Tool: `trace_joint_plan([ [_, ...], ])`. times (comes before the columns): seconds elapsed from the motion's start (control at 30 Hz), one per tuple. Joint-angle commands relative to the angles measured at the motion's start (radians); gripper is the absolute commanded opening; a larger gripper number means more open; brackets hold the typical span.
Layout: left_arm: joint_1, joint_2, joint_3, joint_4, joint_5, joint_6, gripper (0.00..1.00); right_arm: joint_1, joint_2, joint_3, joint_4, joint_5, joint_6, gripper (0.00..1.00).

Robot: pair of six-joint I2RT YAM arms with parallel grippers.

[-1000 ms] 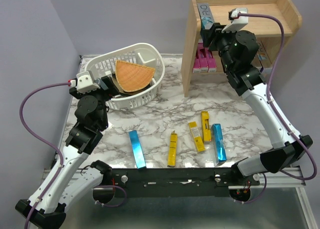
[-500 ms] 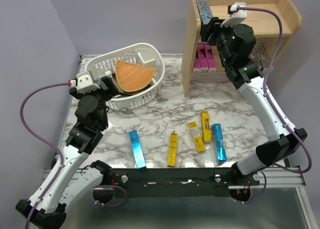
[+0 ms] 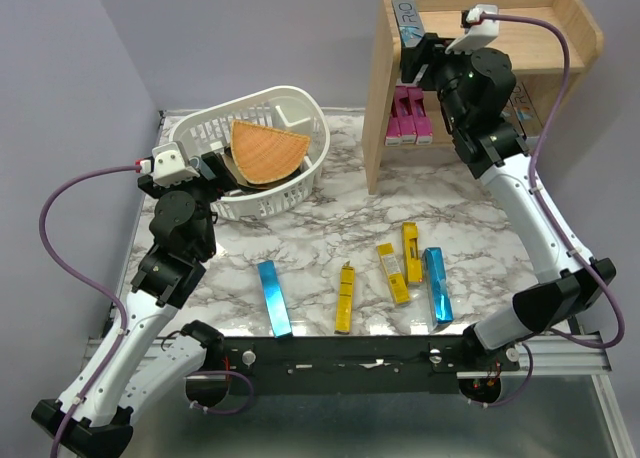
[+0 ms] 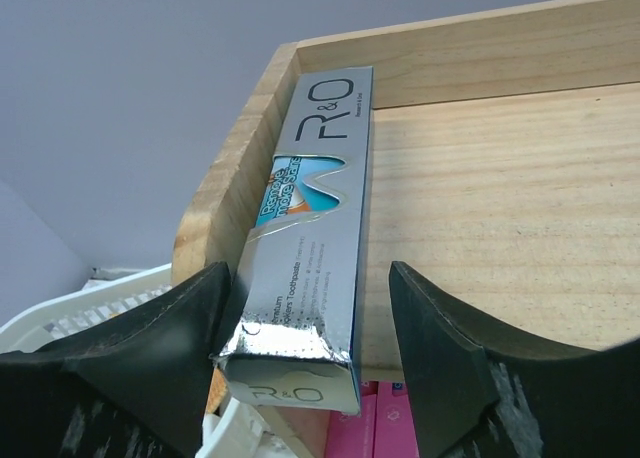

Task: Place and organize the toothpastes onto the shelf
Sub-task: Place the toothpaste on the shelf.

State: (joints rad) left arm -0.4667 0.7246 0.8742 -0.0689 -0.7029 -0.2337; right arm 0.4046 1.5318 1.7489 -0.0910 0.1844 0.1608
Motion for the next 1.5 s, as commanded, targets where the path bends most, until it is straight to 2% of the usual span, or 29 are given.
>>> trace_joint_plan([
  [0.0,0.005,-0.004,-0.014,0.024,0.008,0.01,0.99,0.016,-0.096,-0.054,0.071,-0.109,0.039,0.75],
  [0.17,0.005,0.001,-0.014,0.023,0.014,0.007,0.99,0.016,-0.156,-0.065,0.068,-0.135,0.046,0.79],
  [0.27,0.005,0.001,-0.014,0.024,0.014,0.007,0.99,0.007,-0.173,-0.062,0.059,-0.088,0.051,0.79],
  [0.37,0.005,0.004,-0.014,0.023,0.013,0.007,0.99,-0.025,-0.165,-0.062,0.048,-0.022,0.081,0.74],
  [0.47,0.005,0.006,-0.012,0.023,0.014,0.005,0.99,-0.067,-0.131,-0.037,0.022,-0.06,0.156,0.7],
  [0.77,0.007,0.016,-0.015,0.024,0.016,0.007,0.99,-0.105,-0.007,0.049,0.007,-0.203,0.244,0.69],
  [1.1,0.008,0.01,-0.015,0.023,0.019,0.007,0.99,-0.125,0.097,0.124,-0.013,-0.341,0.295,0.48],
  [1.2,0.008,0.012,-0.017,0.026,0.022,0.007,0.99,-0.133,0.117,0.138,-0.01,-0.37,0.302,0.46],
  [1.37,0.01,0.015,-0.017,0.026,0.026,0.007,0.99,-0.147,0.123,0.143,-0.015,-0.382,0.31,0.48],
  [1.47,0.01,0.015,-0.015,0.024,0.026,0.007,0.99,-0.15,0.091,0.104,0.013,-0.395,0.304,0.59],
])
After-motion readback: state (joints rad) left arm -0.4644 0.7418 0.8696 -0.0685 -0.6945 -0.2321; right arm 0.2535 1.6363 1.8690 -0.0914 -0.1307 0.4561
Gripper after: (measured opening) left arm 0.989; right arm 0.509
